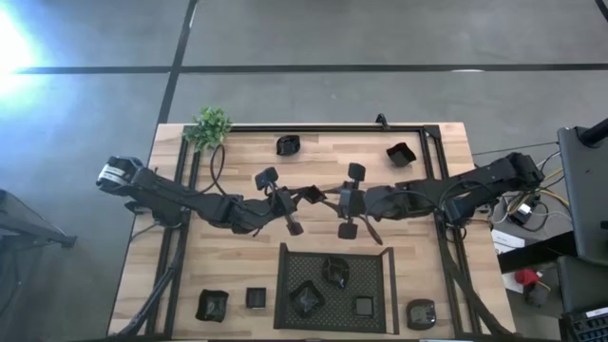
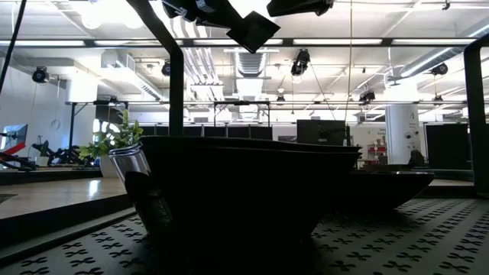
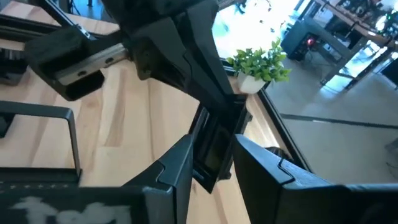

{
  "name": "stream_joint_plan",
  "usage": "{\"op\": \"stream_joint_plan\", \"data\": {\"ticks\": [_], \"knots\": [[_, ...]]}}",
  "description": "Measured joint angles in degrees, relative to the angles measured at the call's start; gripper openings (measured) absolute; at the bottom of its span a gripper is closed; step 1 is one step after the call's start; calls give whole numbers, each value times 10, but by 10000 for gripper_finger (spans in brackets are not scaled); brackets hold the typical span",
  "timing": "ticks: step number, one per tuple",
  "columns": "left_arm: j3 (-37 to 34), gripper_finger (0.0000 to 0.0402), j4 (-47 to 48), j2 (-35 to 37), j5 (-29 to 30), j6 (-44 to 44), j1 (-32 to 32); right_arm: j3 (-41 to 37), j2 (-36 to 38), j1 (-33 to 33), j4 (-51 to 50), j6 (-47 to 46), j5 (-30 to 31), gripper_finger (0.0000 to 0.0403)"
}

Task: Pick & Place Mini shaped plates
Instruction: Stack the square plate on top of the other square plates on the shelf

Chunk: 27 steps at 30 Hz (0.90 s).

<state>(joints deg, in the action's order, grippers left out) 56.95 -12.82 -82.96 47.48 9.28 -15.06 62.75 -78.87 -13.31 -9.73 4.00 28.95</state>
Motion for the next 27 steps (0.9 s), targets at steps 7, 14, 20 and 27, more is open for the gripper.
{"op": "stream_joint_plan", "data": {"ticks": [7,14,20,27], "knots": [[0,0,-7,0,0,0,-3,-2,0,0,-5,-4,1,105],[0,0,-43,1,-40,15,-9,-2,-4,1,-5,-6,14,102],[0,0,-47,1,-54,15,-8,-2,-5,1,-7,-6,24,83],[0,0,-46,1,-54,10,-8,-2,-6,2,-7,-6,30,16]]}}
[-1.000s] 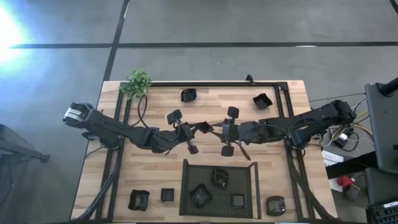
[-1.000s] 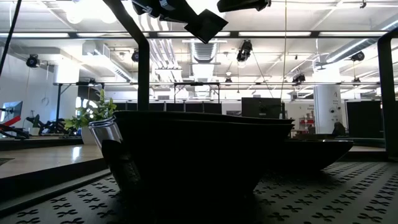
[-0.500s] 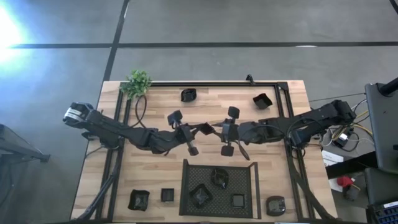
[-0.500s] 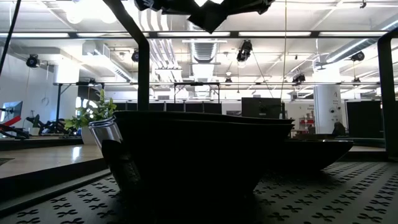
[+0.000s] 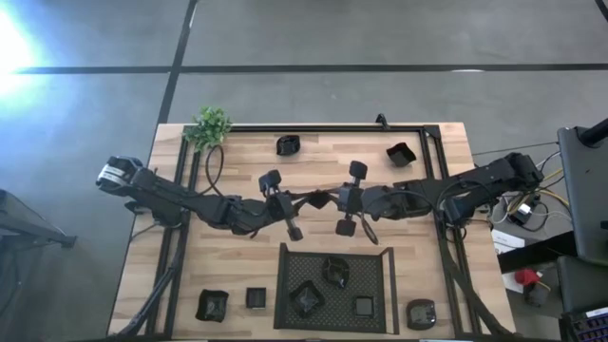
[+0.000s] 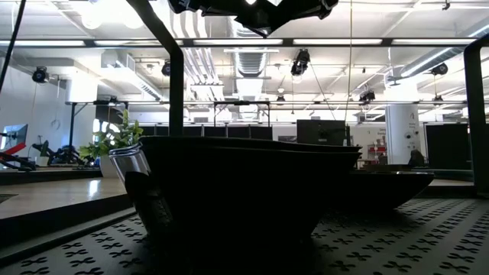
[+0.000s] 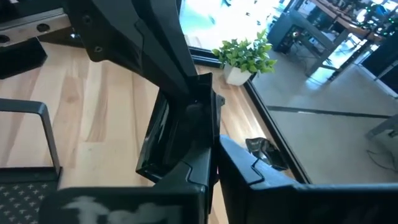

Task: Pick & Place Mini shaped plates
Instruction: Stack the square plate on top of the other square plates on the shelf

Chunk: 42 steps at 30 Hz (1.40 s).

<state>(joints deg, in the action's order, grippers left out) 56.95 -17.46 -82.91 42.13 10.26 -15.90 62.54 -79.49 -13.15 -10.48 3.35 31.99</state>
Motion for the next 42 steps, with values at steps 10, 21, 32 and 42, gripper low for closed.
{"op": "stream_joint_plan", "data": {"ticks": [10,21,32,42], "knots": [[0,4,3,0,-2,-3,0,0,0,0,0,-4,-2,13],[0,64,5,0,-9,-18,0,0,0,-1,0,-3,-8,12],[0,71,9,5,-5,-19,0,0,4,-1,1,-4,-8,12],[0,71,46,45,0,-19,-12,0,39,-1,-50,-53,-6,12]]}}
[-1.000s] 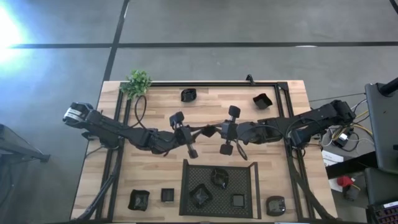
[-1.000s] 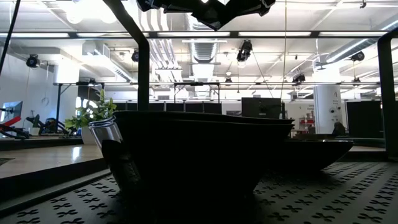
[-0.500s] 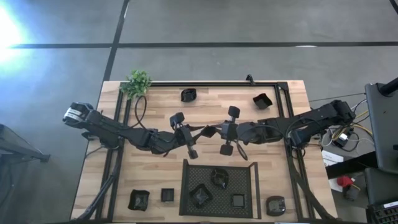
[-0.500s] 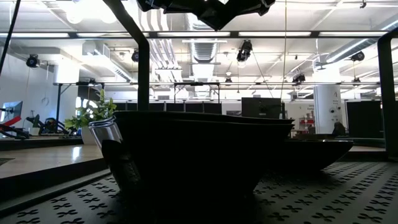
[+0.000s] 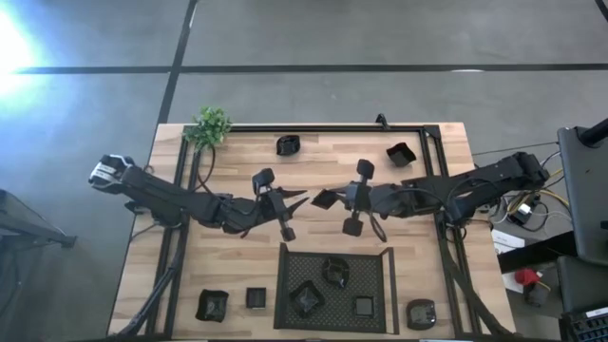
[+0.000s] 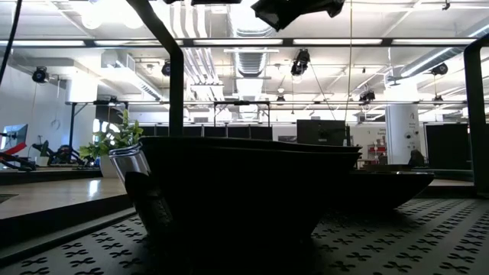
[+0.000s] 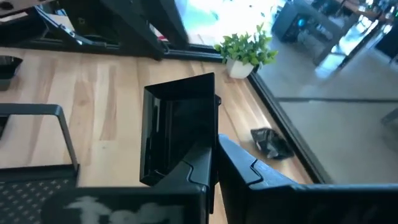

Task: Pick & Place Mini shaped plates
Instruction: Stack the square plate on top of the other square plates on the shelf

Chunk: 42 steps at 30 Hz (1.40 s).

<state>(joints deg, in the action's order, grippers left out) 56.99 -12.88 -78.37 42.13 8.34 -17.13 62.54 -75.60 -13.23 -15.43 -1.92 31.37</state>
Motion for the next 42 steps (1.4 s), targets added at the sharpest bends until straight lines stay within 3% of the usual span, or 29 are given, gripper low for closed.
{"op": "stream_joint_plan", "data": {"ticks": [5,12,21,31,42], "knots": [[0,71,28,16,-1,0,-8,14,30,0,-98,-73,-31,12],[0,71,60,33,-2,0,-16,64,35,-1,-252,-148,-180,12],[0,71,71,35,-3,8,-19,43,23,-27,-267,-218,-355,12],[0,71,102,35,-3,10,-19,26,-1,-106,-259,-305,-357,12],[1,71,118,36,-3,17,-19,26,-97,-177,-218,-357,-360,12]]}}
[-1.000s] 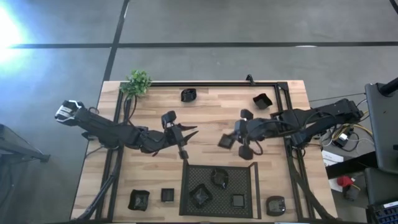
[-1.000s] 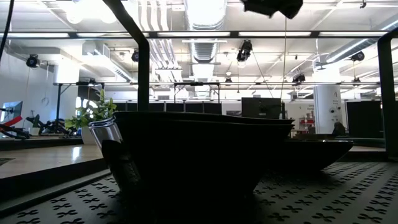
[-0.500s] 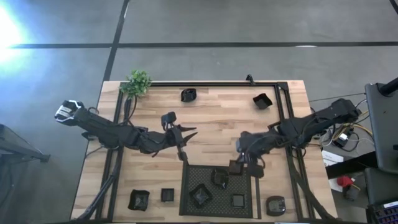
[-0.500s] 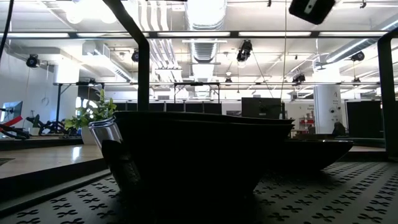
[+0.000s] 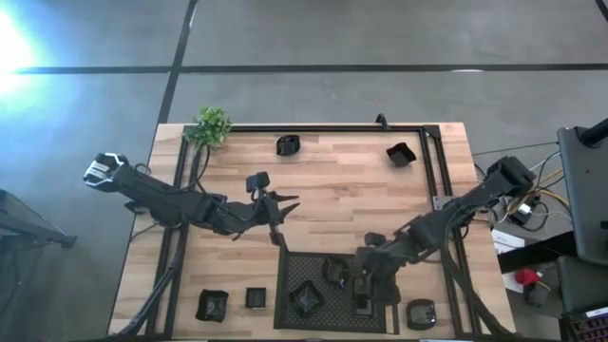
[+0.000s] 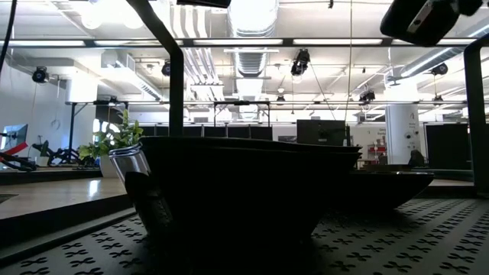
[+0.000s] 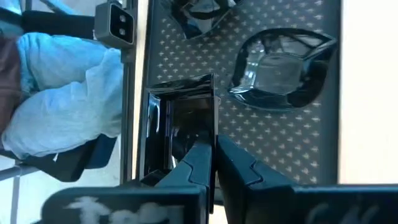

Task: Pick & Place Mini shaped plates
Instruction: Stack the square plate on top of the other square plates on the shelf

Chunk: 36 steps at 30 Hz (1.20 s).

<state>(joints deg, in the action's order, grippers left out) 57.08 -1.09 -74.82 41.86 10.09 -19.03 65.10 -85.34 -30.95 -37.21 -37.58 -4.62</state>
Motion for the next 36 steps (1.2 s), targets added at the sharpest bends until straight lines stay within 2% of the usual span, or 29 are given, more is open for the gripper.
{"op": "stream_joint_plan", "data": {"ticks": [12,17,25,36], "knots": [[0,71,-2,0,0,0,0,0,-66,-7,7,-24,-14,12],[0,71,-2,1,0,0,0,0,-86,-14,2,-68,-17,12],[0,71,-2,1,0,0,0,-5,-84,-33,2,-157,-17,12],[0,71,-2,1,0,8,0,7,-84,-18,1,-149,3,12]]}}
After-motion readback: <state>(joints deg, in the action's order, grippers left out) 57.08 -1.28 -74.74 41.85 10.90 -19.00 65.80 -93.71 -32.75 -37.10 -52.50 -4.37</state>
